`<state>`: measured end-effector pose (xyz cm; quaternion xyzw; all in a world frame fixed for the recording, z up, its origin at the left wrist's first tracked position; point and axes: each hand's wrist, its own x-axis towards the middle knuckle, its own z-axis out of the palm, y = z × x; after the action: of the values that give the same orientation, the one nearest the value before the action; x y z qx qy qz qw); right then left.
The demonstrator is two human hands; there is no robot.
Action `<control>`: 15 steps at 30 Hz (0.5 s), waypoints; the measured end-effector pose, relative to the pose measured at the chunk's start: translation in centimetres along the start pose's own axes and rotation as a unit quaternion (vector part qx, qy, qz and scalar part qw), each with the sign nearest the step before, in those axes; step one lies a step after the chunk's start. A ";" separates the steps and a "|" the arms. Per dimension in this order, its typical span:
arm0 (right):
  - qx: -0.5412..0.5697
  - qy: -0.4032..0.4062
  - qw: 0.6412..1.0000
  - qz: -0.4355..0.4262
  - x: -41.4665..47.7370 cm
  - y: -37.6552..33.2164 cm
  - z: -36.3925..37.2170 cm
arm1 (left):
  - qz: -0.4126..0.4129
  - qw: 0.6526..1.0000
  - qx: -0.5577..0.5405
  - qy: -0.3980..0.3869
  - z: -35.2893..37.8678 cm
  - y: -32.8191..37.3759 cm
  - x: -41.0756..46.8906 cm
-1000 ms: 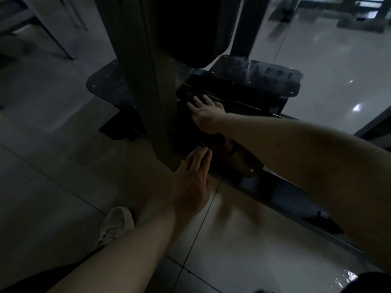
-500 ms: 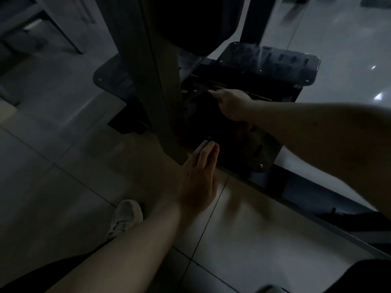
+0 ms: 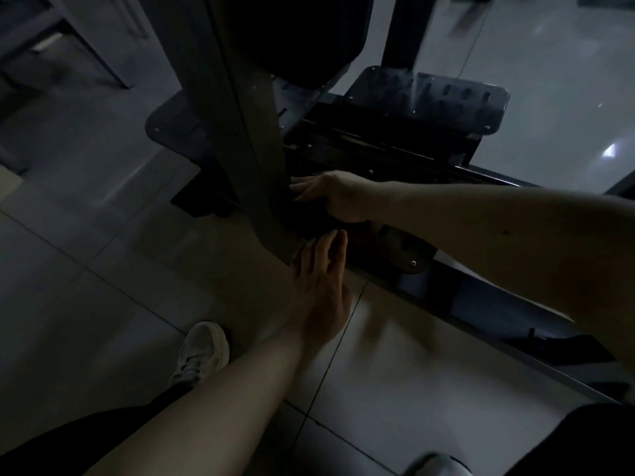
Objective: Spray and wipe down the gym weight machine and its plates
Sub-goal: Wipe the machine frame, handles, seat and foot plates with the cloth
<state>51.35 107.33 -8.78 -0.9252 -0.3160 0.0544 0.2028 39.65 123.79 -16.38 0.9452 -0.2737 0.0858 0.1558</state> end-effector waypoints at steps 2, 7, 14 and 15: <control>0.013 0.003 1.000 -0.026 -2.4 0.7 0.6 | -0.013 1.000 0.016 -0.015 0.3 0.6 -0.3; 0.024 0.104 0.994 0.009 -9.8 1.1 1.6 | -0.018 1.000 -0.006 -0.016 0.1 2.0 -0.8; -0.002 0.115 0.991 0.070 -18.5 1.4 2.7 | -0.126 0.981 -0.131 0.067 -0.3 2.8 0.2; -0.014 0.104 0.992 0.071 -18.9 1.0 2.7 | -0.137 0.981 -0.126 0.052 -0.3 2.7 0.7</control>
<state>36.27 96.05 -12.12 -0.9488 -0.2270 -0.0326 0.2174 38.78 121.34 -15.28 0.9409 -0.1421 0.0777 0.2976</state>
